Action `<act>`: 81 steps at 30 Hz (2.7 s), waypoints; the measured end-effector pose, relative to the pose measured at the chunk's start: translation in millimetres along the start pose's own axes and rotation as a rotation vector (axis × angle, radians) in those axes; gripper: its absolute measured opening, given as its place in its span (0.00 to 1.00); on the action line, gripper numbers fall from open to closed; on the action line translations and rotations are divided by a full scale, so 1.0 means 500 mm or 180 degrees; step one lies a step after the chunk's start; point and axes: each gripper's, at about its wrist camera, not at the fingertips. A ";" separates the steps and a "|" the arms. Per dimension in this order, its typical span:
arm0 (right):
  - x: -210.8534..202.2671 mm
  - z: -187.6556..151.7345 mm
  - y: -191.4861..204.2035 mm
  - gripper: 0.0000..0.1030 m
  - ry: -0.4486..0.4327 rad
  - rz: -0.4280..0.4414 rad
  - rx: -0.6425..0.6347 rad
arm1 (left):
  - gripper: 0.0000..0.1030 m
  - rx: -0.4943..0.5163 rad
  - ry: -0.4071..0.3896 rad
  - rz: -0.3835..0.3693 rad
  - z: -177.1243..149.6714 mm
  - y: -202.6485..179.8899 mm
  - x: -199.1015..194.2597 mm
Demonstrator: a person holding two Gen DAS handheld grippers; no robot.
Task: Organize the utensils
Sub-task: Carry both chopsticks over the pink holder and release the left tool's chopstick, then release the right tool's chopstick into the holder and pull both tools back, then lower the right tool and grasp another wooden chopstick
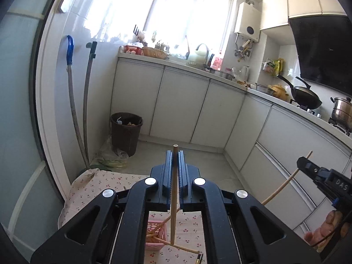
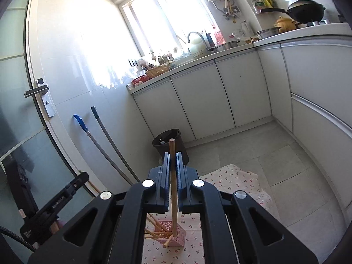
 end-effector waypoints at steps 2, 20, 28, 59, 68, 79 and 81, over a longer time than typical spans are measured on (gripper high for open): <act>0.018 -0.007 0.005 0.05 0.0029 0.0007 -0.0003 | 0.04 0.0015 0.0025 0.0107 -0.017 0.012 0.036; 0.091 -0.060 0.089 0.05 0.0198 0.0046 -0.0201 | 0.50 -0.0687 -0.0262 0.0171 -0.003 0.127 -0.074; 0.156 -0.099 0.123 0.05 0.0199 -0.0132 -0.0292 | 0.50 -0.0567 -0.0083 0.0184 -0.024 0.115 -0.037; 0.026 -0.231 0.017 0.73 0.0575 -0.0851 -0.0619 | 0.71 0.0265 0.0835 0.0440 -0.196 0.017 -0.012; 0.113 -0.311 -0.184 0.85 0.1608 -0.1009 -0.0442 | 0.75 0.0329 0.1073 0.0304 -0.247 0.007 -0.014; 0.432 -0.433 -0.202 0.84 0.2477 -0.0613 -0.0873 | 0.81 0.0715 0.0758 0.0282 -0.256 -0.024 -0.050; 0.483 -0.451 -0.200 0.77 0.2590 -0.0613 -0.0890 | 0.81 0.0718 0.0757 0.0277 -0.256 -0.017 -0.049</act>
Point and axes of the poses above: each gripper's, at about its wrist camera, not at the fingertips, and x roughly the way its jaws point, y to its left, z to its top, and after that the axes turned 3 degrees about -z, right-handed
